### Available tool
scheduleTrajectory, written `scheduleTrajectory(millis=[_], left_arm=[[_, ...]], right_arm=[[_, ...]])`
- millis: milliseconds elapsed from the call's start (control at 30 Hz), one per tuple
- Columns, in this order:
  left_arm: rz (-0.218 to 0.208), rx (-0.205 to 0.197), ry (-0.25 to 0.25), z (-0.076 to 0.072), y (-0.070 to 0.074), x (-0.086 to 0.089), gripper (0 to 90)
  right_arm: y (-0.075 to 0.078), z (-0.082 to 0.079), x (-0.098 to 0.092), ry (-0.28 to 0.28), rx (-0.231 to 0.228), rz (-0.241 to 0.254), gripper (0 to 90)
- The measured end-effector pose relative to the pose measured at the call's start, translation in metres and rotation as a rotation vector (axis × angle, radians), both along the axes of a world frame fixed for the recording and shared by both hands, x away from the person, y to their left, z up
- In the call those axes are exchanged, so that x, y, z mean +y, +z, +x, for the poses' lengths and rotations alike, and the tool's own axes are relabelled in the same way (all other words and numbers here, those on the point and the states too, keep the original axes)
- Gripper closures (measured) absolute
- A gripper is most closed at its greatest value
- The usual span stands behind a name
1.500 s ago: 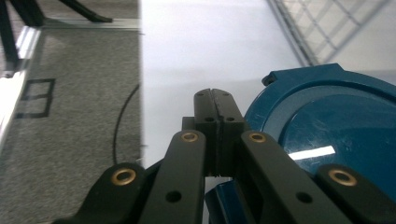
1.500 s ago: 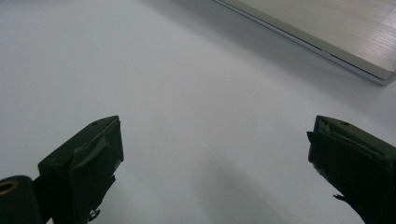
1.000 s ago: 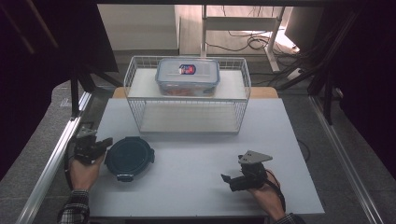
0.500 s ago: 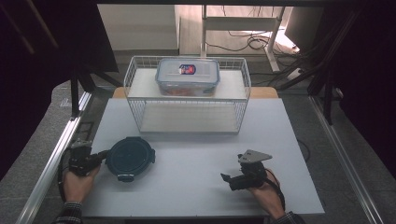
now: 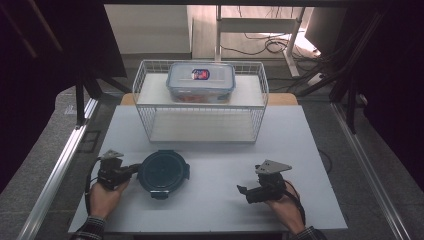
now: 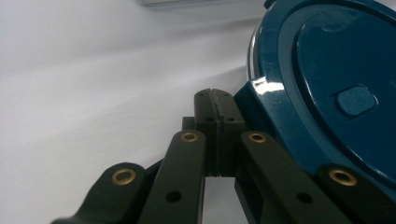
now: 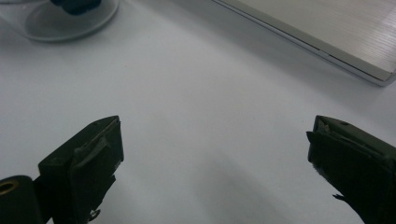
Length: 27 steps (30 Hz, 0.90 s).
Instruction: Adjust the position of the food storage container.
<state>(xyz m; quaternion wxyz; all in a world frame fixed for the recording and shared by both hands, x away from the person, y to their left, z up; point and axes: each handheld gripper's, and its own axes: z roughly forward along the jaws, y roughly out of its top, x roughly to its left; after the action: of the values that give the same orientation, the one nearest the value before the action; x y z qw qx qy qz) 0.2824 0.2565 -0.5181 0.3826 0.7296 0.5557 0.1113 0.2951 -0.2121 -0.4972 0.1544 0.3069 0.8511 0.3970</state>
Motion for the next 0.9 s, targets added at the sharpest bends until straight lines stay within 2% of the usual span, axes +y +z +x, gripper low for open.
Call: scheduleTrajectory(millis=[333,567,733,833,900], left_arm=[[-0.025,0.01,-0.1,-0.002,0.001,-0.046,90.0],[-0.062,0.015,-0.167,-0.005,0.003,-0.073,90.0],[-0.064,0.008,-0.182,-0.001,0.003,-0.085,90.0],[-0.045,0.013,-0.19,0.001,0.0,-0.088,90.0],[-0.066,0.021,-0.204,0.003,0.001,-0.085,90.0]], right_arm=[[-0.001,0.001,-0.001,-0.001,0.002,0.004,3.2],[-0.001,0.001,-0.001,-0.004,0.005,0.0,3.3],[-0.002,0.001,0.0,-0.001,0.007,-0.003,3.3],[-0.002,0.001,0.0,-0.002,0.011,-0.005,3.3],[-0.002,0.001,-0.001,-0.003,0.011,-0.003,3.3]])
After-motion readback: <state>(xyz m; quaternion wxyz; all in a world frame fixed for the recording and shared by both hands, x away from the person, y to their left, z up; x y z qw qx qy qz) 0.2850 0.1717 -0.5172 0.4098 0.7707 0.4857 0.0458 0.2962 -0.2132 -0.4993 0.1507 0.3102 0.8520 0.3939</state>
